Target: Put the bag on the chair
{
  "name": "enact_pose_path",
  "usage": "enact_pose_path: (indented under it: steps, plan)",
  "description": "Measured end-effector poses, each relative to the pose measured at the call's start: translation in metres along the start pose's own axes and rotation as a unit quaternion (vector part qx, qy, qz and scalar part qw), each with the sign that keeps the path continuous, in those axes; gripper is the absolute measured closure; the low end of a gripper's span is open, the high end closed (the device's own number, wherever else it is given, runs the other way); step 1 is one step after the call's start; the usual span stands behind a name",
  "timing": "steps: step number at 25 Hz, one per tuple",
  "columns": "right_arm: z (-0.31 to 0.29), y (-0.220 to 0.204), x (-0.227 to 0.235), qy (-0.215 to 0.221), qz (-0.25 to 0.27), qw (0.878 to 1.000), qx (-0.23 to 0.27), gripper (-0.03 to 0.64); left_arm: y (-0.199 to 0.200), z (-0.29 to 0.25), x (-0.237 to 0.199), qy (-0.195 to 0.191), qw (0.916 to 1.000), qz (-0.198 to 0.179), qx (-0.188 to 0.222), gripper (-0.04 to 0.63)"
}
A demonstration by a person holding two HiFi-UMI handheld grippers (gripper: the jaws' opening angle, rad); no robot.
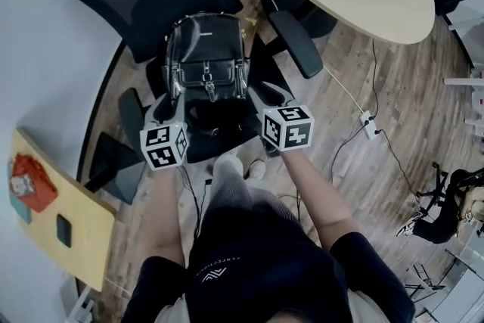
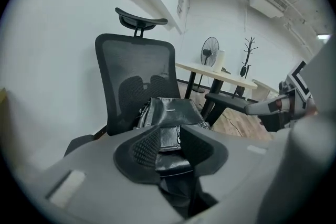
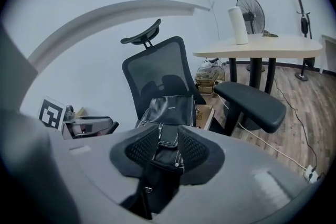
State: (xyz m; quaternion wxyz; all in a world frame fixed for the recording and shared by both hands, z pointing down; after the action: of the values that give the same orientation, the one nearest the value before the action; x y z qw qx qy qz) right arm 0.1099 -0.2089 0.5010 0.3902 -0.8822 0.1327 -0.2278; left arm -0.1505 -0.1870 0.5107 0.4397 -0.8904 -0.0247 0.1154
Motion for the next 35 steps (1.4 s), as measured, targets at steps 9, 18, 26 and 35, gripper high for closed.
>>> enact_pose_path:
  steps: [9,18,26,35]
  plan:
    - [0.033,0.007,-0.011,0.003,-0.008,0.999,0.036,0.553,0.008,0.042,0.027,-0.001,0.9999,-0.002,0.016,0.534]
    - [0.056,0.006,-0.022,-0.008,-0.001,0.999,0.042,0.614,0.016,0.065,0.033,0.009,0.9998,-0.002,0.016,0.580]
    - [0.069,0.005,-0.029,-0.003,0.016,0.999,0.032,0.615,0.014,0.083,0.039,0.013,0.9998,0.005,0.015,0.580]
    - [0.082,0.005,-0.031,0.006,0.018,0.999,0.037,0.615,0.014,0.097,0.043,0.023,0.9995,0.012,0.020,0.580]
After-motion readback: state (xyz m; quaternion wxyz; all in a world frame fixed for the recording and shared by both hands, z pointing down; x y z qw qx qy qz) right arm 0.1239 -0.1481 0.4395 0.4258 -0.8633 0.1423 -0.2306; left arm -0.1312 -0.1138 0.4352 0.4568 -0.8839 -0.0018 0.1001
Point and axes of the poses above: the fingertips, and each gripper's own axes: z backward along the fingers, x to its right, y out of its top, the point moved 7 cm from there along z, backward along the fingers, and after that the axes turned 4 degrees about z, right-handed, at the moved point
